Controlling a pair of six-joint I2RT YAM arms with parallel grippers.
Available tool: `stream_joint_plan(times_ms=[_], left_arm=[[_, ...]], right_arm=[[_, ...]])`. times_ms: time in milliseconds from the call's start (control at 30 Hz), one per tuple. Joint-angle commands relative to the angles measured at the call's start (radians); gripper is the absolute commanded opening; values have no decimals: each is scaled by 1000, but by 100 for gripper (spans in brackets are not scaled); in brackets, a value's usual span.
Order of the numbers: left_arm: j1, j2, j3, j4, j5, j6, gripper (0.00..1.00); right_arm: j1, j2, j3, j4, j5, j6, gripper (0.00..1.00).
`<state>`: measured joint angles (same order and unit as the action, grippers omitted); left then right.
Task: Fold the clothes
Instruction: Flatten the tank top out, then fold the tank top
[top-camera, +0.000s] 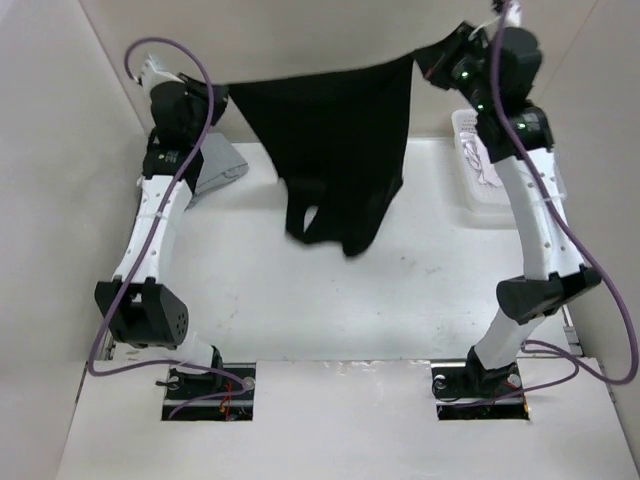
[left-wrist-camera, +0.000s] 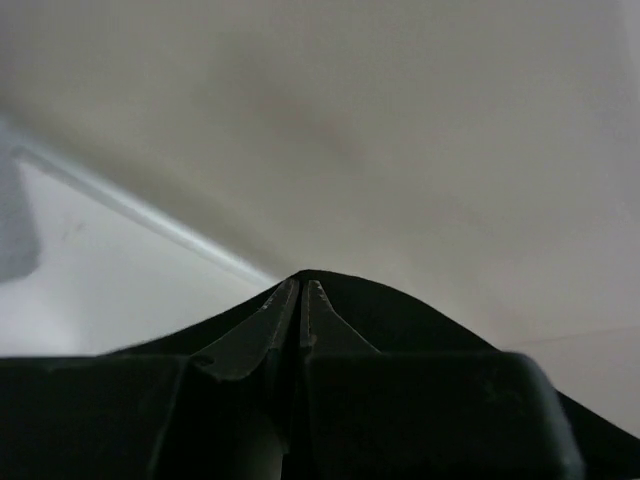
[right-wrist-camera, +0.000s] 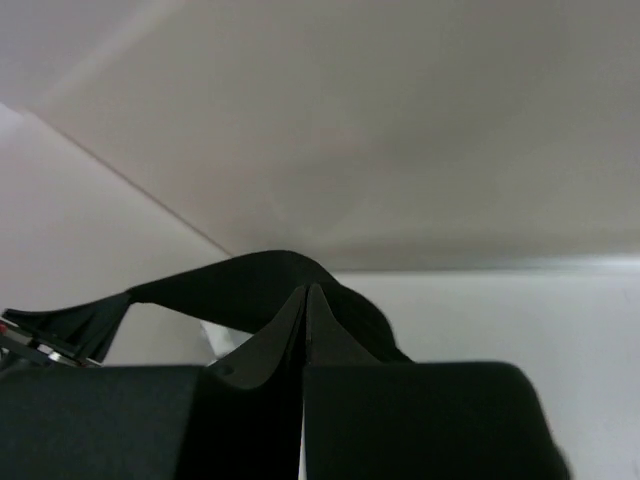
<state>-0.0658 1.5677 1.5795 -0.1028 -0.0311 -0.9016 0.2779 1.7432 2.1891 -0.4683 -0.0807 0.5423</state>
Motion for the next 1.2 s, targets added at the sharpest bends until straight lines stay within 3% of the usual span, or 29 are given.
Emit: stream_joint_plan(times_ms=[0, 133, 267, 433, 567, 667, 767, 967, 1167], left_arm=[[22, -144, 149, 100, 54, -6, 2], [30, -227, 88, 110, 53, 4, 3], [18, -305, -65, 143, 54, 23, 3], [-35, -475, -474, 222, 34, 26, 3], [-50, -716, -884, 229, -10, 29, 4], [-27, -929, -1106, 100, 3, 35, 4], [-21, -1130, -1237, -75, 19, 3, 3], [-130, -1405, -1319, -380, 45, -117, 2], [-242, -1534, -1225, -567, -130, -183, 1]], right_arm=[[0, -86, 164, 56, -37, 16, 0], [2, -169, 39, 71, -21, 13, 0], [2, -338, -315, 187, 16, 28, 0], [33, -620, -841, 336, 62, 67, 0], [105, -839, -1258, 411, 93, 99, 1], [169, -968, -1497, 421, 114, 126, 0], [267, -1149, -1705, 357, 154, 204, 0], [494, -1457, -1862, 32, 263, 405, 0], [730, -1513, -1749, -139, 459, 502, 0]])
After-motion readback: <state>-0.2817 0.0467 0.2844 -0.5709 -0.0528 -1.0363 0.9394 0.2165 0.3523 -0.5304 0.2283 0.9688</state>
